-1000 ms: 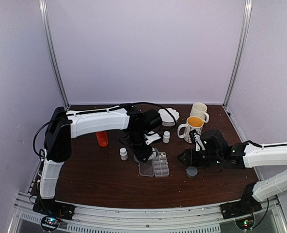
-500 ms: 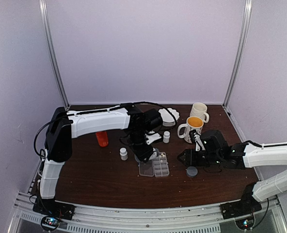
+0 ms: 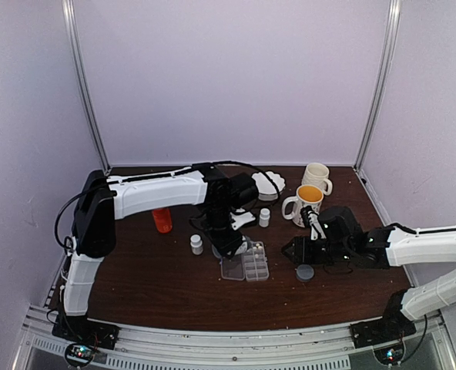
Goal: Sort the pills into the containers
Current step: Pour the pill into the compartment of the pill container.
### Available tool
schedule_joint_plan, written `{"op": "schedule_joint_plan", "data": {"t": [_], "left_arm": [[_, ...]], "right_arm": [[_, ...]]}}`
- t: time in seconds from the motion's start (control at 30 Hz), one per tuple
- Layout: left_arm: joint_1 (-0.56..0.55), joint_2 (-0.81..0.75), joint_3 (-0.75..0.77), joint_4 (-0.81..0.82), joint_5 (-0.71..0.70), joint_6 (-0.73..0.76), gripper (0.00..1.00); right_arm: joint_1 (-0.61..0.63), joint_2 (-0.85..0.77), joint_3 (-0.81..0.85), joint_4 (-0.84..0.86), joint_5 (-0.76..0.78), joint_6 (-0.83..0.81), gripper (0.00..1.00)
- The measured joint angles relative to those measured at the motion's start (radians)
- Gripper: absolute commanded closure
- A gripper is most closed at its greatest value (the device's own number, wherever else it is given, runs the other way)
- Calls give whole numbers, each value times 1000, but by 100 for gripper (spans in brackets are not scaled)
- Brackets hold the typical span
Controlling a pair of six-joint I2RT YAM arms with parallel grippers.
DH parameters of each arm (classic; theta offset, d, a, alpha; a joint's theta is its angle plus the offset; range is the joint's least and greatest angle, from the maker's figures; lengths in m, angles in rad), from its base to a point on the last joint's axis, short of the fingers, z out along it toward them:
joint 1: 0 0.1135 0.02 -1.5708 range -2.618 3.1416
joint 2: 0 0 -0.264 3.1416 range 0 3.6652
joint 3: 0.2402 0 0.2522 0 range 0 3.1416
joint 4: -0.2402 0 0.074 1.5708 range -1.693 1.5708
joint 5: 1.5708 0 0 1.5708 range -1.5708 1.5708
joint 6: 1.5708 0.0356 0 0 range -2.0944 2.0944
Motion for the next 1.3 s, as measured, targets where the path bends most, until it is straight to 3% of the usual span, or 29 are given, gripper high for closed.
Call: {"op": "schedule_joint_plan", "data": {"t": [1.17, 1.3], "left_arm": [[-6, 47, 81, -55, -19, 3, 100], [-7, 53, 88, -82, -19, 4, 100]], "right_arm": [[0, 3, 2, -46, -1, -12, 48], [0, 9, 19, -74, 0, -18, 42]]}}
